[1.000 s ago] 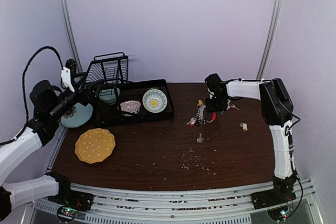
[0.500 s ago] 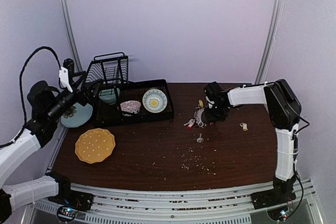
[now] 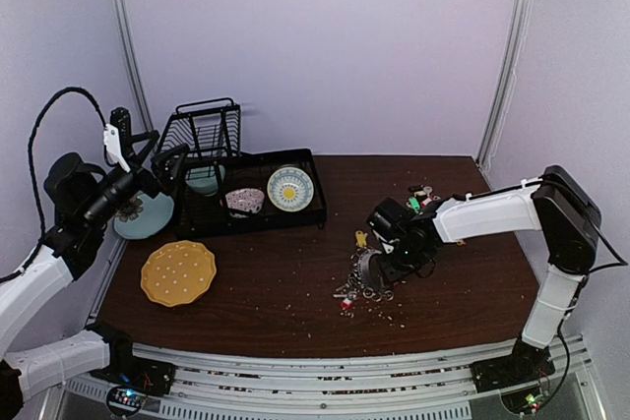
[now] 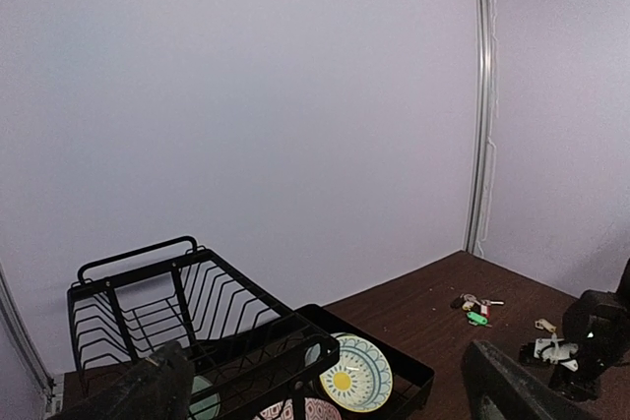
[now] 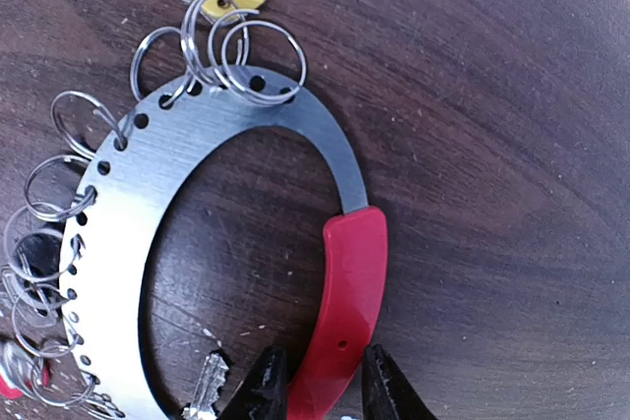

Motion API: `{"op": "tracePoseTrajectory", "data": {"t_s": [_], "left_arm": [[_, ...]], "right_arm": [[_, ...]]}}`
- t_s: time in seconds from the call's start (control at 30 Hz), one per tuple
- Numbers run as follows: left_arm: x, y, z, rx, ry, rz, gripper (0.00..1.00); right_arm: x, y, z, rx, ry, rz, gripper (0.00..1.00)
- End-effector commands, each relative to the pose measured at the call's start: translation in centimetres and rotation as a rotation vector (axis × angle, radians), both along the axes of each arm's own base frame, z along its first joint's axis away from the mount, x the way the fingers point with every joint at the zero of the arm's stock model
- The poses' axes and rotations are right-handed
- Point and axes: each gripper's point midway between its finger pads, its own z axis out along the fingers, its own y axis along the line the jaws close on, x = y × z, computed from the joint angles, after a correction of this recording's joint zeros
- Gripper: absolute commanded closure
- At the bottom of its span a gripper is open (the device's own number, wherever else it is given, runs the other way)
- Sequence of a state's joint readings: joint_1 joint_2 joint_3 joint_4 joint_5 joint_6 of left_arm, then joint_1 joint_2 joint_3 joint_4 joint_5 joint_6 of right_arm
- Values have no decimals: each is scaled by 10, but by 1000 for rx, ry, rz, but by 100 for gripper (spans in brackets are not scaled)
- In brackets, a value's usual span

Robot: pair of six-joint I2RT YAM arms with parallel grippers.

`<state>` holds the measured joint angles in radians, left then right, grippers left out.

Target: Put the keys on the keyring

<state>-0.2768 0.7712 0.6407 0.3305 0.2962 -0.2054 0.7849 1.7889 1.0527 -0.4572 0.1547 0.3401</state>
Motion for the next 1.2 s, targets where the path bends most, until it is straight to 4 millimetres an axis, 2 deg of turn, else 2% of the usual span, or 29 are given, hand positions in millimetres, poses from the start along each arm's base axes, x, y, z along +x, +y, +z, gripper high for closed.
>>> {"op": "tracePoseTrajectory", "data": {"t_s": [0.0, 0.1, 0.13, 0.23, 0.3, 0.37, 0.47, 0.57, 0.63, 0.83, 1.17], "left_arm": [[-7, -3, 11, -23, -43, -27, 2], [-8, -2, 11, -20, -47, -21, 2], [-8, -1, 11, -16, -48, -15, 2], [-7, 1, 10, -11, -47, 1, 2], [-8, 1, 11, -9, -51, 1, 2], [-8, 1, 11, -7, -50, -2, 2], [-7, 0, 10, -6, -49, -6, 2], [-7, -2, 9, -3, -43, -15, 2], [-6, -2, 7, -2, -38, -18, 2], [-4, -2, 5, -4, -30, -13, 2], [0, -5, 0, 7, -14, -21, 2]], "right_arm": [[-10, -19, -9, -128, 70, 34, 71], [5, 0, -7, -134, 76, 100, 69], [13, 19, 3, -97, 67, 137, 68], [16, 63, 36, 18, 11, 248, 67], [12, 83, 56, 124, -21, 303, 67], [12, 87, 66, 176, -65, 334, 67], [11, 83, 61, 152, -69, 368, 68], [14, 92, 55, 162, -42, 409, 69], [23, 94, 46, 152, -27, 415, 69], [50, 95, 39, 159, 0, 400, 69], [49, 85, 17, 146, 65, 415, 69]]}}
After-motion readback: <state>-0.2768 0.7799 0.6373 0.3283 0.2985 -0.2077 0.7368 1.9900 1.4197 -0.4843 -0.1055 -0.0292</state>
